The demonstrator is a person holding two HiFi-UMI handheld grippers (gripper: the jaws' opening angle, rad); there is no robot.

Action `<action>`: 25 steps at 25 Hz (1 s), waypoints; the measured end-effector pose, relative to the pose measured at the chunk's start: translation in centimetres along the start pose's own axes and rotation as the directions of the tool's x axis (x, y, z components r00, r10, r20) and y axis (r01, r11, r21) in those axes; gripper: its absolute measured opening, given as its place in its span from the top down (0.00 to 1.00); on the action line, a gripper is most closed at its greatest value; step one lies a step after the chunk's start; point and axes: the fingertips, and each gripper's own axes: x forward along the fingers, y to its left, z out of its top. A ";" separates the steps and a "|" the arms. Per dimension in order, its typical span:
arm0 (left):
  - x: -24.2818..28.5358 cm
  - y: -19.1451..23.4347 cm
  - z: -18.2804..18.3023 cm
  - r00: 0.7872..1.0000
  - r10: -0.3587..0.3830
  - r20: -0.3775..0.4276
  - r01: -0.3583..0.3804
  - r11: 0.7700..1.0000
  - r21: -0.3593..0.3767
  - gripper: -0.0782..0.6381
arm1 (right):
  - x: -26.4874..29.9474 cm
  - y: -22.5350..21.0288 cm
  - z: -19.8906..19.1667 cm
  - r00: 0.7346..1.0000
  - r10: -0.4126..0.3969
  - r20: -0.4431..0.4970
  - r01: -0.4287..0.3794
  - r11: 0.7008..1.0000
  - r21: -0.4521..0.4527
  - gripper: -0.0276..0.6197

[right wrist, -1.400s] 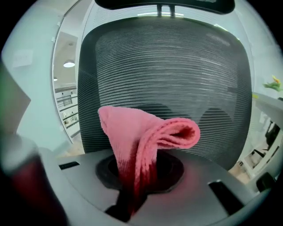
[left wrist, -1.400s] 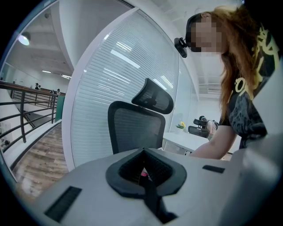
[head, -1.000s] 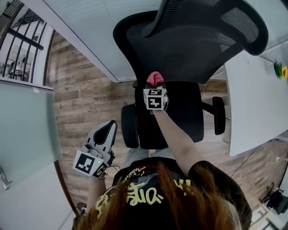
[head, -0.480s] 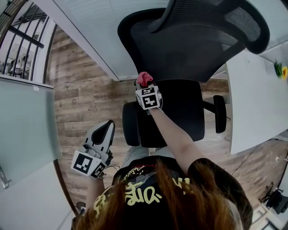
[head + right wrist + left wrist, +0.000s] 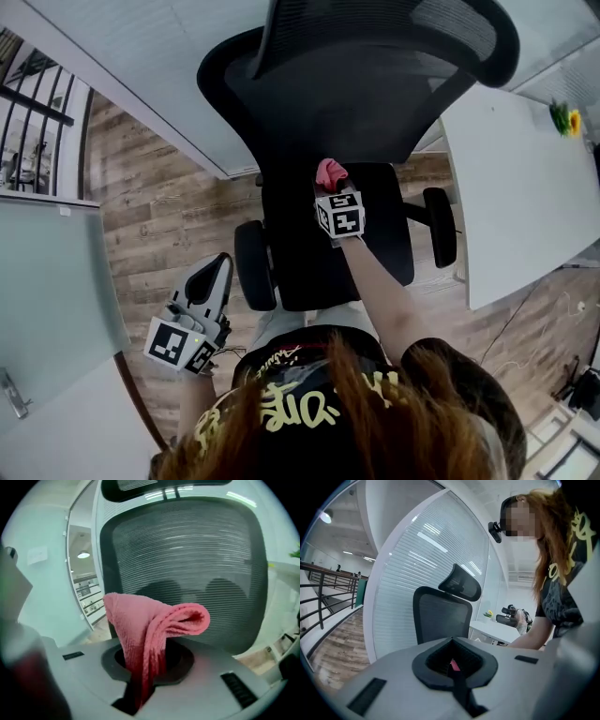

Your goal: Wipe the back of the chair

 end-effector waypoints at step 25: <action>11.3 -8.8 -3.0 0.997 -0.036 -0.066 0.035 0.999 -0.025 0.91 | -5.7 -25.4 -7.3 0.929 -0.358 -0.090 0.367 0.922 0.120 0.88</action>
